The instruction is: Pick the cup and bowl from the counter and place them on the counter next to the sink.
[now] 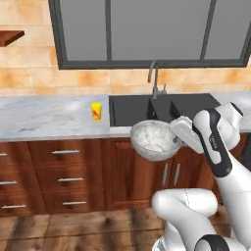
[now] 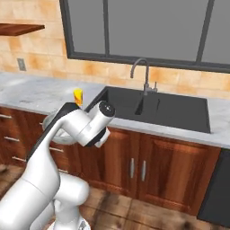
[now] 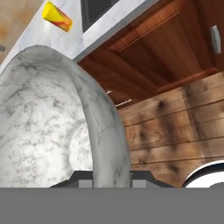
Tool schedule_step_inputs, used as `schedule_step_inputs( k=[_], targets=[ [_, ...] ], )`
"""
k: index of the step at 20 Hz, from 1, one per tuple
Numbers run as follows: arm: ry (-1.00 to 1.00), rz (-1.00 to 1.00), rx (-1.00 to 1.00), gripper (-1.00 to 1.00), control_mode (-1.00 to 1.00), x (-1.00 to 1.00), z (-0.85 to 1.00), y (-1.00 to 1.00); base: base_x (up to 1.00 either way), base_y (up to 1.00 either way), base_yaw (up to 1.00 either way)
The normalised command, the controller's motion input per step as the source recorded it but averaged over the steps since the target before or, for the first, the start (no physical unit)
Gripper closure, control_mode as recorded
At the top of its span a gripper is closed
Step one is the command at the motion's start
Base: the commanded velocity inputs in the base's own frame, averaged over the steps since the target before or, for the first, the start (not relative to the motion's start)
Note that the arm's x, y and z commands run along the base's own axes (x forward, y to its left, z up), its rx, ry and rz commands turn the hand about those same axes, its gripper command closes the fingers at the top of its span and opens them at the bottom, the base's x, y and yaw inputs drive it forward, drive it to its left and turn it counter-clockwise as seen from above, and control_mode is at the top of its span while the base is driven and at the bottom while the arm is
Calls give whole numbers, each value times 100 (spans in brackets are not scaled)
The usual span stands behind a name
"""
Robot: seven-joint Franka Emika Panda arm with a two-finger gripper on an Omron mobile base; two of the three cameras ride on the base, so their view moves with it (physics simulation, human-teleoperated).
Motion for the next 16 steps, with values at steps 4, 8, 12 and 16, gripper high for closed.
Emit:
schedule_step_inputs(
  k=[4,8,12,16],
  targets=[
    [0,0,0,100,100,0,0,0,41,-100,-3],
    [0,0,0,100,100,0,0,0,59,-100,-5],
    [0,0,0,100,100,0,0,0,68,-100,-7],
    [0,0,0,100,100,0,0,0,63,-100,-10]
  ],
)
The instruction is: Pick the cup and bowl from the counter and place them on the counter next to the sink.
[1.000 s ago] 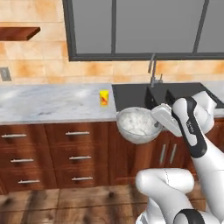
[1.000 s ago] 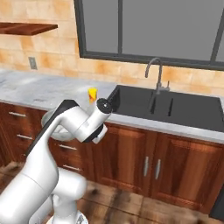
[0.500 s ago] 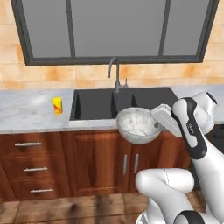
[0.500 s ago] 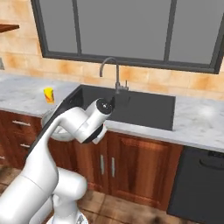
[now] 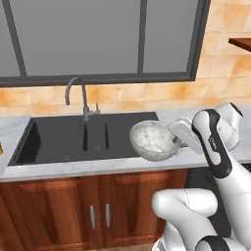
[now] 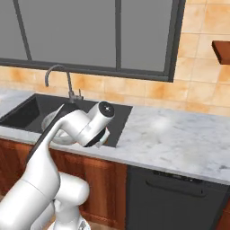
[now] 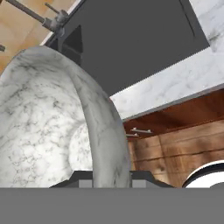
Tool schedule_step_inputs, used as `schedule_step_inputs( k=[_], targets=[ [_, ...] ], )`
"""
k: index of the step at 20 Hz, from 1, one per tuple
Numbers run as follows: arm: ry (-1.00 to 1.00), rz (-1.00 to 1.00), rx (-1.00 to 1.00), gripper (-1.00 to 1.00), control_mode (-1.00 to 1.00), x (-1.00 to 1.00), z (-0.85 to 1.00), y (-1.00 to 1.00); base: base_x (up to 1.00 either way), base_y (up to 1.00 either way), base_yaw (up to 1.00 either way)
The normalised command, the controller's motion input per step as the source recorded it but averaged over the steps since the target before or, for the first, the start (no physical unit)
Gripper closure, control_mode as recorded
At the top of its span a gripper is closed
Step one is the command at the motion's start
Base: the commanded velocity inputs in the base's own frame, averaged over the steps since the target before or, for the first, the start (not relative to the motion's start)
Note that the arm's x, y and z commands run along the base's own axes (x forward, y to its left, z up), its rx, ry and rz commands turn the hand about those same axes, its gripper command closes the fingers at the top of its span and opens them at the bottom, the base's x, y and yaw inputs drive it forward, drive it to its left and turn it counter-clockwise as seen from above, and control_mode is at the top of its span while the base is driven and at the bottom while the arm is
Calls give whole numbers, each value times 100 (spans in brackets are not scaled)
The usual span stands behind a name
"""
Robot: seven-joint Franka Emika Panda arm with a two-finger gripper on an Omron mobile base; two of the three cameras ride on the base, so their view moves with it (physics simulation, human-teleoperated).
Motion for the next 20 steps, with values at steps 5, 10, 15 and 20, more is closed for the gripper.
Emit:
schedule_step_inputs(
  k=[5,10,15,20],
  targets=[
    [0,0,0,100,100,0,0,0,43,-92,-16],
    [0,0,0,100,100,0,0,0,66,-44,-30],
    [0,0,0,100,100,0,0,0,43,2,-28],
    [0,0,0,100,100,0,0,0,8,4,-6]
  ],
)
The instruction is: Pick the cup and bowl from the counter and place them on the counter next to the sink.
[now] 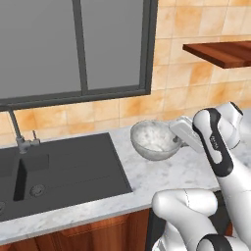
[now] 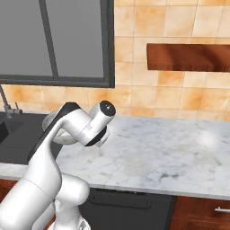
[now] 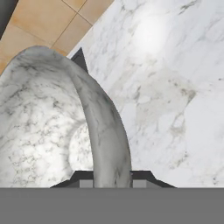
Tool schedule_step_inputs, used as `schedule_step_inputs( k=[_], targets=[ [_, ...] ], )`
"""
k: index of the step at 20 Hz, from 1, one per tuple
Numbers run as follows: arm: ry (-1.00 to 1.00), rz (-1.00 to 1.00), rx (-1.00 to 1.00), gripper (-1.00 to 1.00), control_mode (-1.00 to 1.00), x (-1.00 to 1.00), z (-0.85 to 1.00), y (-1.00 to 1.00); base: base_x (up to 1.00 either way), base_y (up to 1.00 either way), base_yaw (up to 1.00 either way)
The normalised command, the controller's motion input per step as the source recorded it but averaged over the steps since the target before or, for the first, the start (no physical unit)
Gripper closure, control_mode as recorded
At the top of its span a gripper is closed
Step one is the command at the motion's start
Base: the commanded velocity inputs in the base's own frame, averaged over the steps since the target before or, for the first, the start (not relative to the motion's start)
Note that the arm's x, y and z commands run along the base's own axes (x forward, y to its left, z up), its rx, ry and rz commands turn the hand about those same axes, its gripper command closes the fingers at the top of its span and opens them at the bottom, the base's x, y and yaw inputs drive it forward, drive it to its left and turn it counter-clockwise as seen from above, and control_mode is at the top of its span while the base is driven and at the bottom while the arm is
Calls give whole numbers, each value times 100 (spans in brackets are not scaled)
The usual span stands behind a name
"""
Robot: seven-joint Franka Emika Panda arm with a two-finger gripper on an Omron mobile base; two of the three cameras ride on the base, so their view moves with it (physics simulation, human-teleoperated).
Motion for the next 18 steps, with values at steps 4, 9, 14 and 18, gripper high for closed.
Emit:
schedule_step_inputs(
  k=[4,9,14,18],
  targets=[
    [0,0,0,100,100,0,0,0,0,0,0],
    [1,0,0,100,-100,0,0,3,0,0,0],
    [17,-10,0,100,-100,17,-3,12,0,0,0],
    [24,-23,0,100,-100,47,-5,14,0,0,0]
  ],
)
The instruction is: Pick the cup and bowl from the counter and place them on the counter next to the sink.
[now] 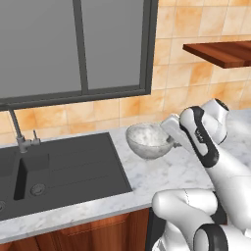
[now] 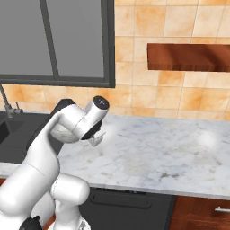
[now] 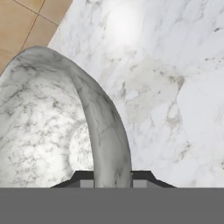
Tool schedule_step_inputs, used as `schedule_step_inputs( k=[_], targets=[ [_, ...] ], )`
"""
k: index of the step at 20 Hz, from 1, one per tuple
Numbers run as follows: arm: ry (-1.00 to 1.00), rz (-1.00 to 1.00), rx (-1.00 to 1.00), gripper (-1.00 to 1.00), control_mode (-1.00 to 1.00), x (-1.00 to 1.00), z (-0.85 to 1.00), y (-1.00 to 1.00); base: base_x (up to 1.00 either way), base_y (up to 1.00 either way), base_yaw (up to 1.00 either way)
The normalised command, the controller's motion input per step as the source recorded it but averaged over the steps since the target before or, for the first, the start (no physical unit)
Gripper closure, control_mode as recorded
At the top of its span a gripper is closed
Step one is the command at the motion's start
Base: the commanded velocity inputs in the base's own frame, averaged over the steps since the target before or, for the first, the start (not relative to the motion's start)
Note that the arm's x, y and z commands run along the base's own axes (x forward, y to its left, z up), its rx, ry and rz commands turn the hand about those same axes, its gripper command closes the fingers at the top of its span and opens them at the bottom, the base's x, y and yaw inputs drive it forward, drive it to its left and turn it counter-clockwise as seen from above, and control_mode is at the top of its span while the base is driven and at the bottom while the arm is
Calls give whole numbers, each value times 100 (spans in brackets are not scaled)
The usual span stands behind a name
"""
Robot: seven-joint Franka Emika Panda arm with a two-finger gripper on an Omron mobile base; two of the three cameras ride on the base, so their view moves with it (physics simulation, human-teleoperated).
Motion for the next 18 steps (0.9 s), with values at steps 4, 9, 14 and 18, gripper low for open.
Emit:
schedule_step_inputs(
  k=[4,9,14,18],
  targets=[
    [2,-19,0,100,-100,40,-25,3,0,0,0],
    [-4,-5,-1,100,-100,29,-43,30,0,0,0],
    [0,7,0,100,-100,23,-28,18,0,0,0],
    [0,20,0,100,-100,10,-5,-23,0,0,0]
  ],
)
